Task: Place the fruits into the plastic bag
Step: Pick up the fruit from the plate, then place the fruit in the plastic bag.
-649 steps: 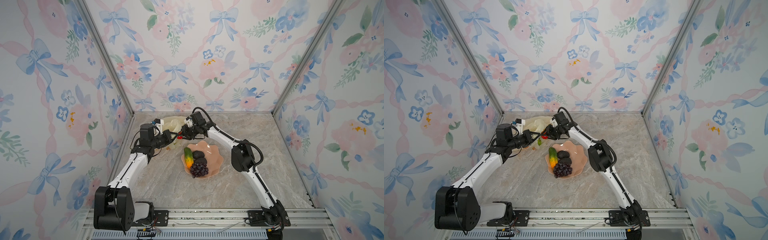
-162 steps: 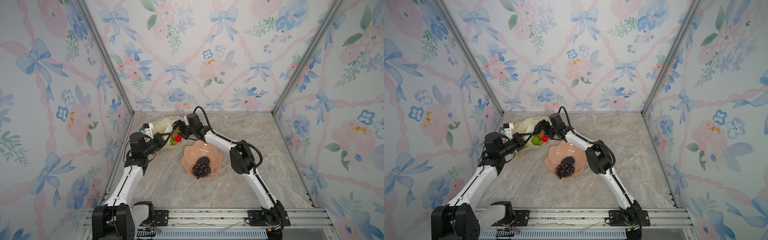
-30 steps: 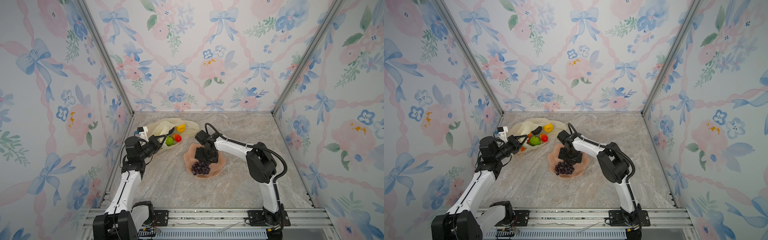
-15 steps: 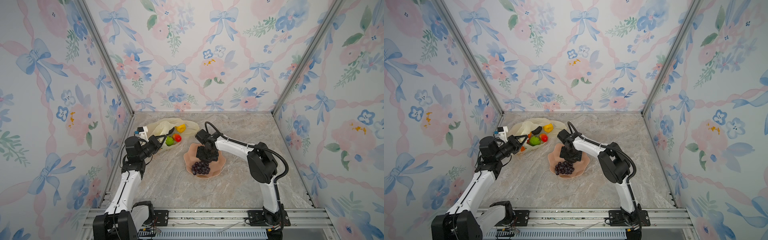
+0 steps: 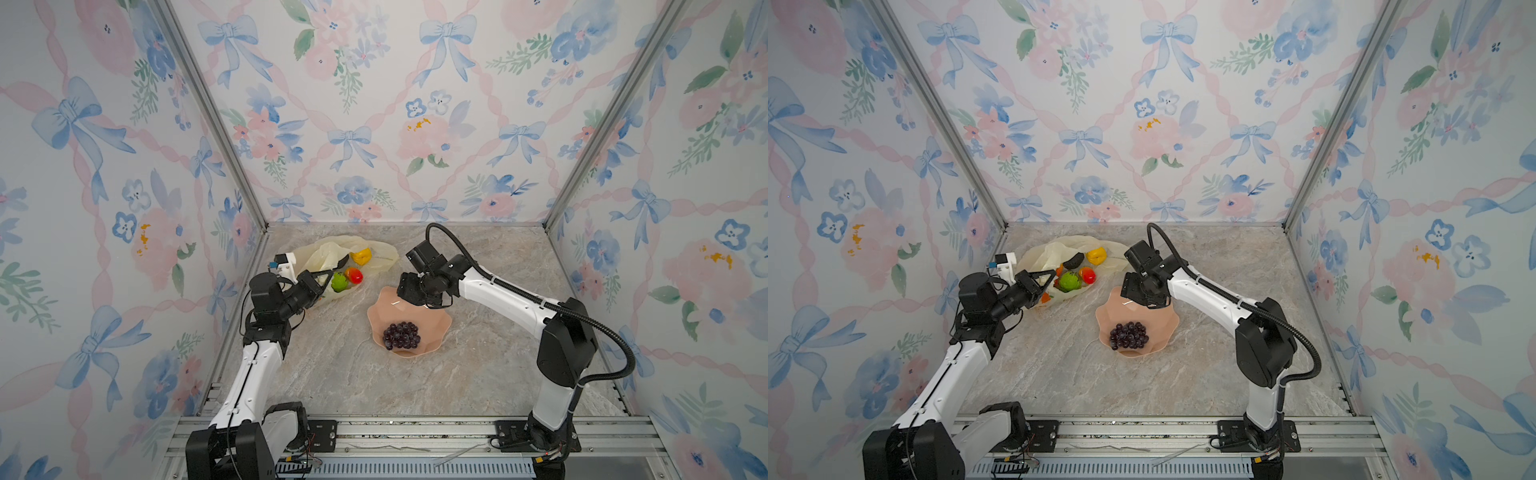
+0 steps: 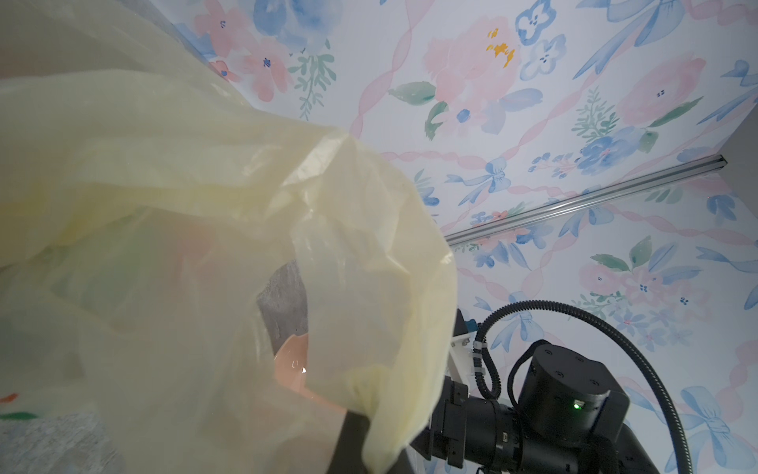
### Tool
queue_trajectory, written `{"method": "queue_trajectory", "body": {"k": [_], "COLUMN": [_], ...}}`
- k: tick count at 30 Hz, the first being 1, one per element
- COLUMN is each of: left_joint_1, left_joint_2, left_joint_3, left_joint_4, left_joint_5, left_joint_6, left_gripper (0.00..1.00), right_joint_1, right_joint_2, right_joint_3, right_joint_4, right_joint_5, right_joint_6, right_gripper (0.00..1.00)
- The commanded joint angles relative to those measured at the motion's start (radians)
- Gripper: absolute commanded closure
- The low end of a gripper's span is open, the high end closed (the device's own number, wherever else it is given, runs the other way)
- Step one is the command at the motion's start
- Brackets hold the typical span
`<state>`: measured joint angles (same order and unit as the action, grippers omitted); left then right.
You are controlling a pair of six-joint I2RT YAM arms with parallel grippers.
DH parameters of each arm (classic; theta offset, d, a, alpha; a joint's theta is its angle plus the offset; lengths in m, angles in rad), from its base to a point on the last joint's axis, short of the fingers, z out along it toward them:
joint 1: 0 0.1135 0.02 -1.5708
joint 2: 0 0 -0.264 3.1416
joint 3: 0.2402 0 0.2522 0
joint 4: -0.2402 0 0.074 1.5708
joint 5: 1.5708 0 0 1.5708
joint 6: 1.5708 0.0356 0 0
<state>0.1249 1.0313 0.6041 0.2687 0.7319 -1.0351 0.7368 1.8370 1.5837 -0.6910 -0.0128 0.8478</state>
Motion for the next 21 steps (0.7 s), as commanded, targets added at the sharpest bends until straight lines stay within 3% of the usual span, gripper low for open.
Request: {"method": "queue_trajectory", "body": {"k": [1,9,21], "left_joint_1": [0.004,0.002,-0.015], "left_joint_2": [-0.005,-0.004,0.004], "left_joint_3": [-0.003,0.003,0.018], "left_joint_4": [0.029,0.029,0.029], "left_joint_5": [0.018,0.017,-0.002], "left_joint_6": [-0.016,-0.023,-0.022], "left_gripper": [1.00,1.00,1.00], "right_joint_1": [-0.017,-0.035,0.002], "right_joint_2": [-0.028,0.056,0.420], "right_joint_3": [-0.001,0.045,0.438], "right_joint_4": [0.103,0.280,0.342], "right_joint_5": [-0.099,-0.277,-0.407], "right_joint_6": [-0.015,0.072,0.159], "right_gripper": [0.22,0.22,0.22]}}
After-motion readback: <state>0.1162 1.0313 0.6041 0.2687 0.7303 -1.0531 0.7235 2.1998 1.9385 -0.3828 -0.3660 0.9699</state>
